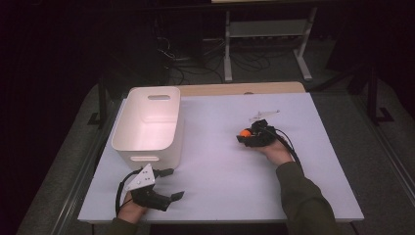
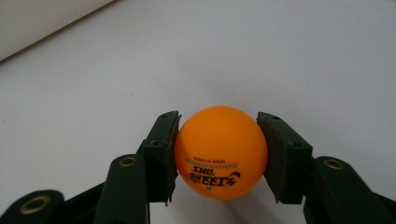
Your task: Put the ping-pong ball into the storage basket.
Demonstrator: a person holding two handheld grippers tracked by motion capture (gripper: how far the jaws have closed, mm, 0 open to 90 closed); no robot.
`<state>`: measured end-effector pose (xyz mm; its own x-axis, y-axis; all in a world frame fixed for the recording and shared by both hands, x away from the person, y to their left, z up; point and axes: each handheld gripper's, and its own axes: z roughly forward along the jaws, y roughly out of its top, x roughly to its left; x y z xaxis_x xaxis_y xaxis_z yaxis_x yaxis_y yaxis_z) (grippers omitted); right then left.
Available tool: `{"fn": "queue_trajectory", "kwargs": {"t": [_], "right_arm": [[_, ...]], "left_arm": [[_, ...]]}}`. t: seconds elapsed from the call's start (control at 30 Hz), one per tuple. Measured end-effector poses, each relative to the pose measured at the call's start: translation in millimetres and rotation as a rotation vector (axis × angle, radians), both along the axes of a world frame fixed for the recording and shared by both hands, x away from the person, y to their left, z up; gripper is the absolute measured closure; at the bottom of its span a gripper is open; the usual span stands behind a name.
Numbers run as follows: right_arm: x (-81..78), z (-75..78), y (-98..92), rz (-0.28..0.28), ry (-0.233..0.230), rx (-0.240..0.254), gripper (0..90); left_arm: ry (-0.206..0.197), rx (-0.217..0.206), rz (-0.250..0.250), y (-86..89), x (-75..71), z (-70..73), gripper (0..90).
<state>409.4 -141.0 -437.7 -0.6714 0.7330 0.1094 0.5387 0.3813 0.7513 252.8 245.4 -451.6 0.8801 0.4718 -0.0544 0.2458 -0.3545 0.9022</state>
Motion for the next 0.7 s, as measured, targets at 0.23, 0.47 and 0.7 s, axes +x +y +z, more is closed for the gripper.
{"fn": "queue_trajectory", "kwargs": {"t": [0.23, 0.47, 0.7], "right_arm": [[-1.6, 2.3, 3.4, 0.019, -0.001, 0.004, 49.4], [-3.2, 4.2, 7.9, 0.044, -0.005, 0.005, 49.4], [-5.5, 6.0, 14.0, 0.064, 0.0, 0.006, 49.4]], "left_arm": [[-0.001, 0.0, -0.001, 0.2, -0.1, 0.1, 14.0], [-0.001, 0.0, 0.0, 0.1, -0.3, 0.1, 14.0], [-0.002, -0.001, 0.0, 0.0, -0.4, 0.0, 14.0]]}}
